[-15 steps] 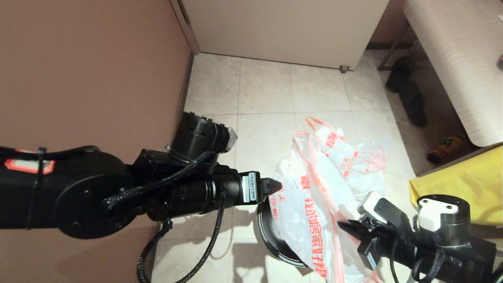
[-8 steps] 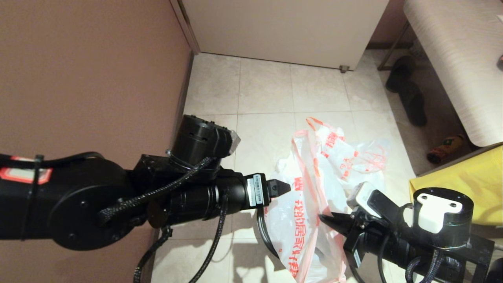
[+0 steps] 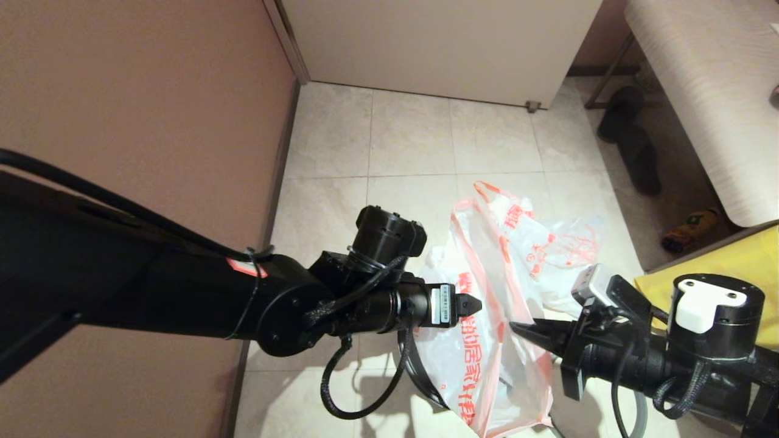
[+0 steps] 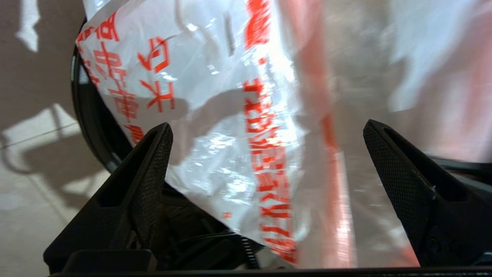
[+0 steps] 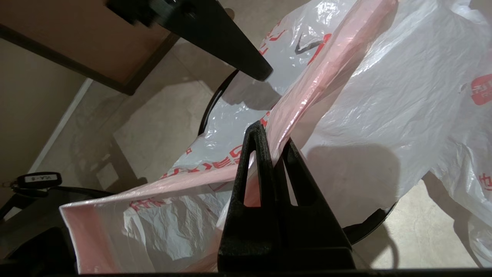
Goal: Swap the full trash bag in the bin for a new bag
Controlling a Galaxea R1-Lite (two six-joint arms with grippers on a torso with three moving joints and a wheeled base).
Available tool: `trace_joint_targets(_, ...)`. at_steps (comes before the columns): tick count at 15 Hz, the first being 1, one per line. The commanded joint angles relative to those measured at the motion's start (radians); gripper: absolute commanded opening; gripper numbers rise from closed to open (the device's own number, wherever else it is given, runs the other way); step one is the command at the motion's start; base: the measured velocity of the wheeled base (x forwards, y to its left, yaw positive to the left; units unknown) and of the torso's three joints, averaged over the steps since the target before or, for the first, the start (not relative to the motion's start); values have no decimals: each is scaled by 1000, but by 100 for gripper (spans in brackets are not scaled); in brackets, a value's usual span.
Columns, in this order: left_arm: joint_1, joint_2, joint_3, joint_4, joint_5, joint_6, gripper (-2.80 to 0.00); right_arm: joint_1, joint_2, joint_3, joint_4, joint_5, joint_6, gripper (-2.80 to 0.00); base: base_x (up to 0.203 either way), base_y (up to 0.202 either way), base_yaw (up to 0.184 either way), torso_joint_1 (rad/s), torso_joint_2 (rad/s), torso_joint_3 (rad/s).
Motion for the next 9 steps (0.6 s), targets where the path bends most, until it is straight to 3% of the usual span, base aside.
trace_joint_targets(1, 21, 82, -6, -13, 0, 34, 0, -27, -22, 2, -5, 34, -1, -280, 0, 0, 0, 0, 0, 0)
trace_joint_targets(5, 63, 155, -77, -166, 4, 67, 0, -24, -28, 16, -3, 81, -2, -280, 0, 0, 0, 0, 0, 0)
trace_joint_targets(9, 82, 172, -196, -169, 10, 101, 0, -24, -51, 16, 18, 92, -3, -280, 0, 0, 0, 0, 0, 0)
